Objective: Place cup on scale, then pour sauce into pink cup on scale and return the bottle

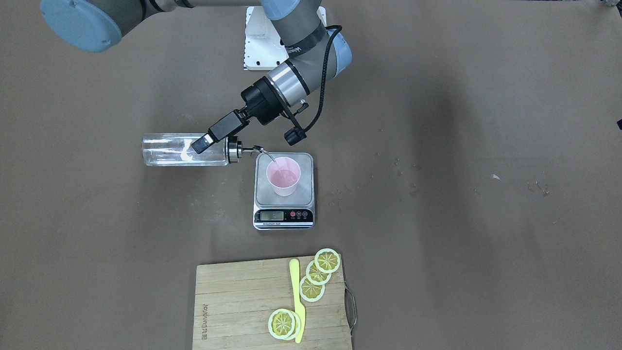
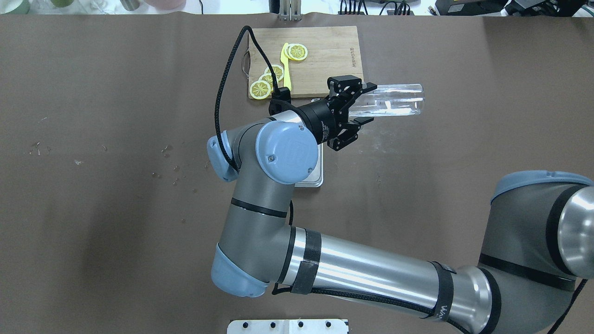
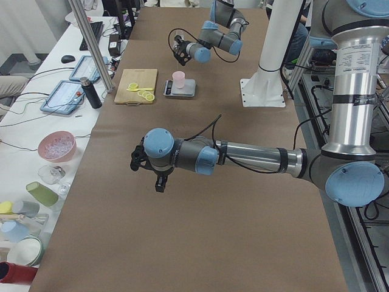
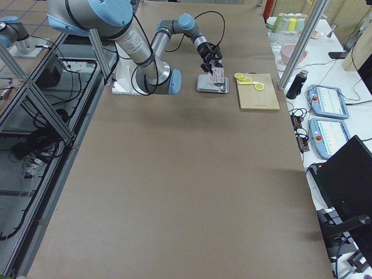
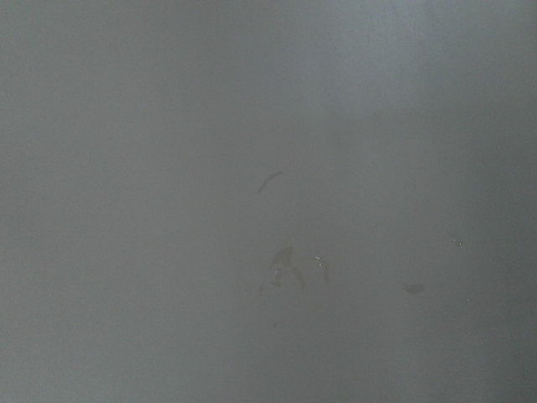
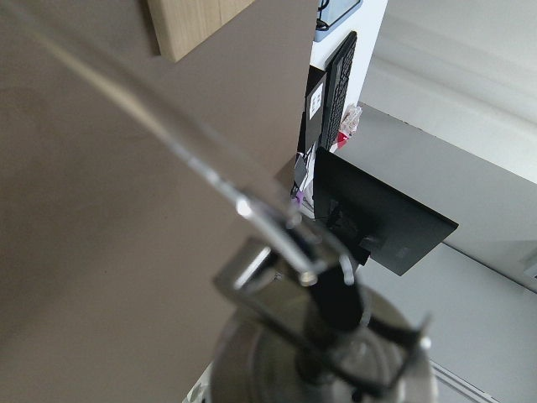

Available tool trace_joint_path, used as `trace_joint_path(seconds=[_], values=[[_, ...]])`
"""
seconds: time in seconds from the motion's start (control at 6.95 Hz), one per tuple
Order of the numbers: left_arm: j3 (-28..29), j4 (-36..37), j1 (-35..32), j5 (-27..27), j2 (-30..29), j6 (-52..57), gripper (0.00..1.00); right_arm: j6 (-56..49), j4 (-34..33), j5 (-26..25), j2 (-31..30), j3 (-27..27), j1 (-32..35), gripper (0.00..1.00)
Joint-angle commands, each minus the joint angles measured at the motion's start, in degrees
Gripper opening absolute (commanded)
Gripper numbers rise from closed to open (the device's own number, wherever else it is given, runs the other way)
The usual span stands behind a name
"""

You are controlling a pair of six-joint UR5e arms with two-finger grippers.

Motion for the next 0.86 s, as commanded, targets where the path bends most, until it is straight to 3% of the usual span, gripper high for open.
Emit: trace_joint_path(seconds=[0.0,0.29,0.72], values=[[0.01,-0.02,0.00,-0.01,0.00,0.00,0.97,0.13,-0.20,-0.15,-0.11,0.00,0.00,0.00],[-0.08,-0.02,0.00,-0.01,0.00,0.00,0.97,3.18,1.28,0.02,-0.11,0.87,0.26,0.00],[-0.34,-0.02,-0.44,-0.01,-0.17,-0.18,0.97,3.21,13.47,0.55,-3.69,3.66,1.14,0.00]])
